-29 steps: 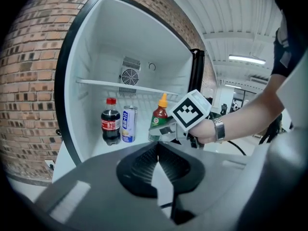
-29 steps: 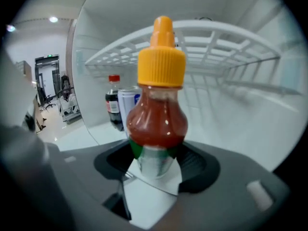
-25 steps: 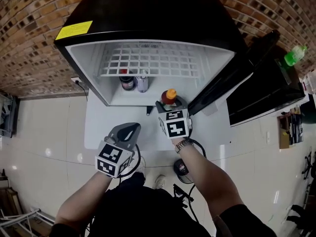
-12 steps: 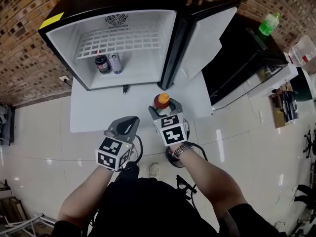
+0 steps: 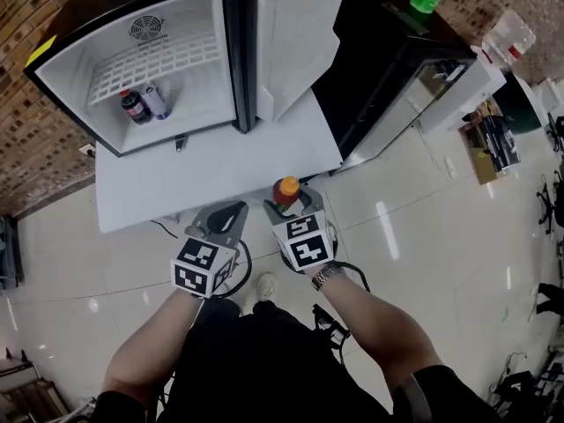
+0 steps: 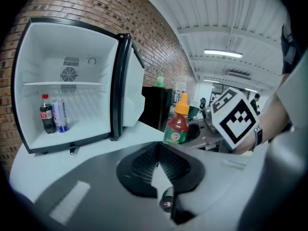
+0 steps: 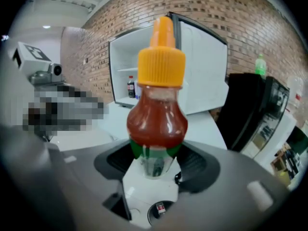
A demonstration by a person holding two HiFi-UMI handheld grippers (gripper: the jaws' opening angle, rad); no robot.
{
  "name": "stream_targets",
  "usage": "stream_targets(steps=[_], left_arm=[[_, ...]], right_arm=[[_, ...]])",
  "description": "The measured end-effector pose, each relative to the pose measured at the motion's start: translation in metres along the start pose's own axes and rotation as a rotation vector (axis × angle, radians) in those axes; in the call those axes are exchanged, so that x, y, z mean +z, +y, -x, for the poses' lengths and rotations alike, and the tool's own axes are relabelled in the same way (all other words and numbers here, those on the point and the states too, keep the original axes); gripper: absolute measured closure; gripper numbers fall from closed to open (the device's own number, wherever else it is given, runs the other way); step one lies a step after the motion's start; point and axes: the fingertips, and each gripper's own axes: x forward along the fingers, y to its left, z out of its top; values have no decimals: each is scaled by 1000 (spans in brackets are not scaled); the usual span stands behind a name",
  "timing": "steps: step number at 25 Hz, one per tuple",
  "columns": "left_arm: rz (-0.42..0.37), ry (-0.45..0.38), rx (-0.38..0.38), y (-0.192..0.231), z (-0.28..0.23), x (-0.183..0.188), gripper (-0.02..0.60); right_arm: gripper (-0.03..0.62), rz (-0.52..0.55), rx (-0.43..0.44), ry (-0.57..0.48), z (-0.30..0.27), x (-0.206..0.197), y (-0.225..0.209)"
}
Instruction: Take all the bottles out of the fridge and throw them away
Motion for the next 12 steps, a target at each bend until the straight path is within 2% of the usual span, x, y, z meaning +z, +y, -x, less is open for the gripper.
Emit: stream_targets(steps=[12], left_arm=[[-86, 160, -233, -68, -50, -53, 578]], right_arm=[[318, -262, -107, 176, 25, -137, -21]])
